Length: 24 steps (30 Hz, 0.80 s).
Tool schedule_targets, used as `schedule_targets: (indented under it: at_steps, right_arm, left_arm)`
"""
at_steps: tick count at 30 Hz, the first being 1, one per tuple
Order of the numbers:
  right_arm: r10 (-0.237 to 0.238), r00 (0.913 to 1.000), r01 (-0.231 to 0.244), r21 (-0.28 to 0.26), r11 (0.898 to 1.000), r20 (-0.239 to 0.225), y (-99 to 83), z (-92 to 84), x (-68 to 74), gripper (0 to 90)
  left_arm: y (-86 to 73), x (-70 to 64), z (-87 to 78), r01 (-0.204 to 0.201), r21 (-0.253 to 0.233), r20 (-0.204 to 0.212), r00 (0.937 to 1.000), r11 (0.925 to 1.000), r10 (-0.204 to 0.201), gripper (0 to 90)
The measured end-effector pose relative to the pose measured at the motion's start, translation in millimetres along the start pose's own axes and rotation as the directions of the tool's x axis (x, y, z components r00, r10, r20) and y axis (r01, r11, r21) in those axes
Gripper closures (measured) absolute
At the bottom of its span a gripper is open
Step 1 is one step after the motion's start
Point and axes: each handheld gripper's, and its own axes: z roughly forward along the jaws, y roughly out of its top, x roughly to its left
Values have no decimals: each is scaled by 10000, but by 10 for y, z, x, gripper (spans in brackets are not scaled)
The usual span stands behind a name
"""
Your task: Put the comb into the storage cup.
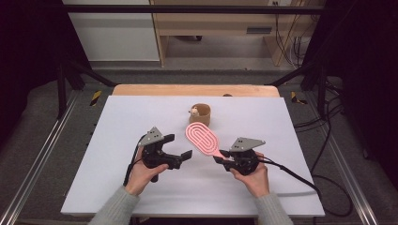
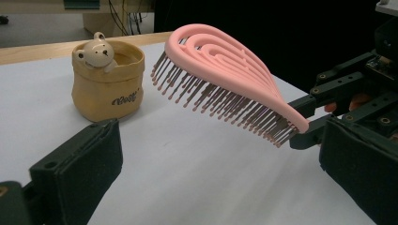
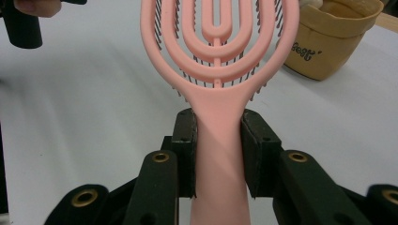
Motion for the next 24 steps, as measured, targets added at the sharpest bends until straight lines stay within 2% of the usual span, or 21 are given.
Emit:
schedule_targets:
  at_steps: [15, 24]
  right_arm:
    - [-137, 9999, 137, -44, 9999, 27, 12, 7, 24, 694]
    - [-191, 9998, 192, -200, 9996, 49, 15, -6, 31, 694]
  left_arm:
    - [48, -41, 149, 369, -20, 92, 9993, 9993, -369, 0]
    - [66, -75, 236, 709, -98, 332, 9970, 9974, -705, 0]
